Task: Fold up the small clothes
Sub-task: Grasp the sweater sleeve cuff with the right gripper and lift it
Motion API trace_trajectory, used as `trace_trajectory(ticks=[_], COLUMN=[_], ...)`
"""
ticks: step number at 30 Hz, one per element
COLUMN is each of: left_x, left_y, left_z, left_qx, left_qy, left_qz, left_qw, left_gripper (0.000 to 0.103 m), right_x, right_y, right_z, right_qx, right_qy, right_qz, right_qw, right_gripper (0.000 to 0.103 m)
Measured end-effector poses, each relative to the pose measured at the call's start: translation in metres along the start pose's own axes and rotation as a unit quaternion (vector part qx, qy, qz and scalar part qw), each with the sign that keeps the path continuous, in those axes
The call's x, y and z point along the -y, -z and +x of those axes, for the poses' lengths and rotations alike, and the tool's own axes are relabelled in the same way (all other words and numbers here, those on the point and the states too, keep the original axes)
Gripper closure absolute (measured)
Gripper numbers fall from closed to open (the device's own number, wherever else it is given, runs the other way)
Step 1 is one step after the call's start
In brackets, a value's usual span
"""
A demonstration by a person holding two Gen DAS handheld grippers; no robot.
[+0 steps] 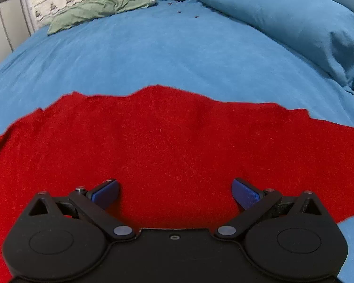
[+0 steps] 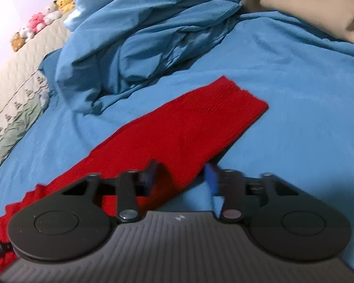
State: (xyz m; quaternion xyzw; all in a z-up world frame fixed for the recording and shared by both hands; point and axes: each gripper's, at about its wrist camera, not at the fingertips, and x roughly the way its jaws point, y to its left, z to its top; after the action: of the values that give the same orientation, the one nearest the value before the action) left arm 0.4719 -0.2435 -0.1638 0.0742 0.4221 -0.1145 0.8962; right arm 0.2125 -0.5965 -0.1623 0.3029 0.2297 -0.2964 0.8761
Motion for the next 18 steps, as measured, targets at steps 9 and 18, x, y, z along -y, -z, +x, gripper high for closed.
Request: trace_trajectory(ticks=[9,18], left_x=[-0.007,-0.081], left_y=[-0.001,-0.006], left_z=[-0.002,-0.074], left_qx=[0.014,0.085], left_qy=[0.004,-0.049], left_qz=[0.013,0.036], left_qw=[0.9998,0.9945], left_gripper=[0.000,0.000], right_x=[-0.016,-0.173], right_y=[-0.016,-0.044], right_z=[-0.002,-0.058], right_qx=[0.017,0.044], right_qy=[0.000,-0.197], right_qz=[-0.016,-0.081], right_qw=[1.000,0.976], right_gripper=[0.083,0.083])
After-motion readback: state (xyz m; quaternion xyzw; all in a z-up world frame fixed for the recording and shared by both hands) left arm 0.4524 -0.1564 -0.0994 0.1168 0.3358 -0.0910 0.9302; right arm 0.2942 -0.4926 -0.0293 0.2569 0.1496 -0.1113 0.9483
